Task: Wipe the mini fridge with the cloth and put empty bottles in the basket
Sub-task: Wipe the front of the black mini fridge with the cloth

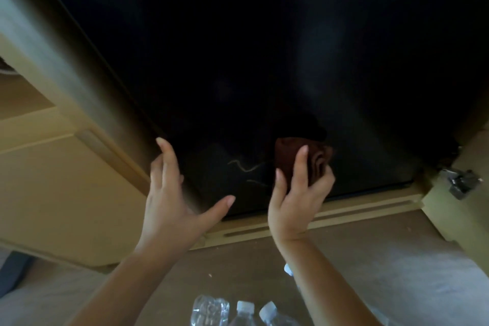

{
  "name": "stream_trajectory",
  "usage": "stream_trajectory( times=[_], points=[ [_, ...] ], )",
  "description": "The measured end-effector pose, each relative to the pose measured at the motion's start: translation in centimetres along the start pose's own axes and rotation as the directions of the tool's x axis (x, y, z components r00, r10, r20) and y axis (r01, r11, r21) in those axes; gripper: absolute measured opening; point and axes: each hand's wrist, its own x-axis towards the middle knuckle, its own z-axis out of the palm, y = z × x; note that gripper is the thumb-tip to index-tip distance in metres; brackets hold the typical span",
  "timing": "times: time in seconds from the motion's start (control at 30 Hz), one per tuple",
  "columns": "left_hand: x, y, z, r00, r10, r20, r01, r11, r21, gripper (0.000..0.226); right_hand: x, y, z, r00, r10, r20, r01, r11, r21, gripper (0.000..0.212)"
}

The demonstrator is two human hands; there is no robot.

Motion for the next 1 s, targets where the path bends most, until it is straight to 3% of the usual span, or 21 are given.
stream_trajectory(
  times=[0.2,0.3,0.43,0.6,0.73,0.83,1.0],
  points=[
    [-0.1,-0.6,-0.5,0.998,0.052,0.029,-0.049,0.995,-0.081,0.119,-3.2,-3.3,2.6,1.000,0.000,-0.027,0.001,0.999,0.035,0.053],
    [0.0,-0.7,-0.5,0.997,0.073,0.039,-0.067,0.990,-0.124,0.122,-4.3,-4.6,3.1,1.000,0.018,0.006,-0.019,0.998,0.060,0.048],
    [0.0,-1.0,-1.0,0.994,0.073,0.081,-0.057,0.980,-0.192,0.126,-6.0,-6.1,3.2,0.987,-0.018,0.163,-0.001,0.993,0.117,0.060],
    [0.0,-1.9,-2.3,0.991,0.064,0.120,-0.017,0.933,-0.360,0.111,-4.4,-5.8,0.0,0.929,-0.106,0.354,0.038,0.980,0.194,0.044],
    [0.1,-2.1,-2.8,0.992,0.050,0.117,0.004,0.907,-0.420,0.107,0.1,-6.2,-2.0,0.933,-0.174,0.316,0.086,0.958,0.273,0.045],
    [0.1,-1.8,-3.1,0.990,0.021,0.137,0.041,0.899,-0.436,0.105,3.8,-7.5,-1.9,0.935,-0.212,0.284,0.152,0.964,0.220,0.049],
    [0.0,-1.6,-3.5,0.987,-0.011,0.158,0.084,0.881,-0.465,0.100,0.6,-6.1,-1.7,0.818,-0.303,0.488,0.245,0.952,0.181,0.048]
  ],
)
